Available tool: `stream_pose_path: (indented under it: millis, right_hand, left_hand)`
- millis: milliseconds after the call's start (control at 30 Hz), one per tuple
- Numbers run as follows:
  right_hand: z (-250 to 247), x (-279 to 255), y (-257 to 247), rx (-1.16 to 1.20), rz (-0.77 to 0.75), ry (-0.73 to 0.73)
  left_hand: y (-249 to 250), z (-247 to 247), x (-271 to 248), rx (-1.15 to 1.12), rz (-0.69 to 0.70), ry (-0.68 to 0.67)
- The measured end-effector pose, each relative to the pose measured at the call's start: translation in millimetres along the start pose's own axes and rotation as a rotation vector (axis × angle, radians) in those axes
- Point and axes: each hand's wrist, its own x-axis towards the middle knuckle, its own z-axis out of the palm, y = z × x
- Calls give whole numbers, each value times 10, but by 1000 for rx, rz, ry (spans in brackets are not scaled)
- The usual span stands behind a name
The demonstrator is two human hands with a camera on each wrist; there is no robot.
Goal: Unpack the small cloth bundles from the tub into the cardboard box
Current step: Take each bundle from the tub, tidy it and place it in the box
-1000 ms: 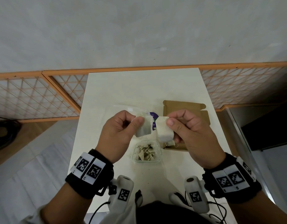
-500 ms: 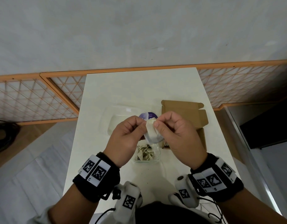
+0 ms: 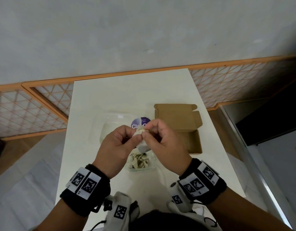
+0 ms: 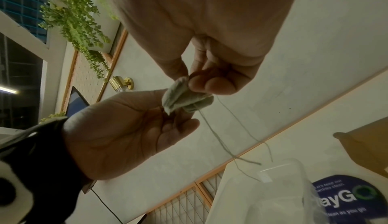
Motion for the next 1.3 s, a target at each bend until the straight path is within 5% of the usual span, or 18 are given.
stream_pose_path:
  millis: [233, 367, 567, 733, 967, 1200, 1300]
  right_hand:
    - [-211, 9, 118, -178, 19, -43]
    - [-377, 52, 265, -103, 122, -13]
    - [-822, 200, 1127, -338, 368, 100]
    - [-937, 424, 1811, -582, 584, -13]
    - [-761, 706, 2068, -483, 674, 27]
    - [-556, 694, 2040, -299, 717, 294]
    - [-518, 580, 1945, -303, 687, 302]
  left_hand:
    - [-1, 111, 113, 159, 76, -9]
    - [-106, 162, 150, 186, 6, 24]
    - [-481, -81, 114, 385, -147, 59]
    - [-746, -270, 93, 463, -282, 78]
    - [-975, -345, 144, 523, -362, 65]
    - [-1108, -322, 174, 542, -398, 42]
    - [-1133, -267, 176, 562, -397, 16]
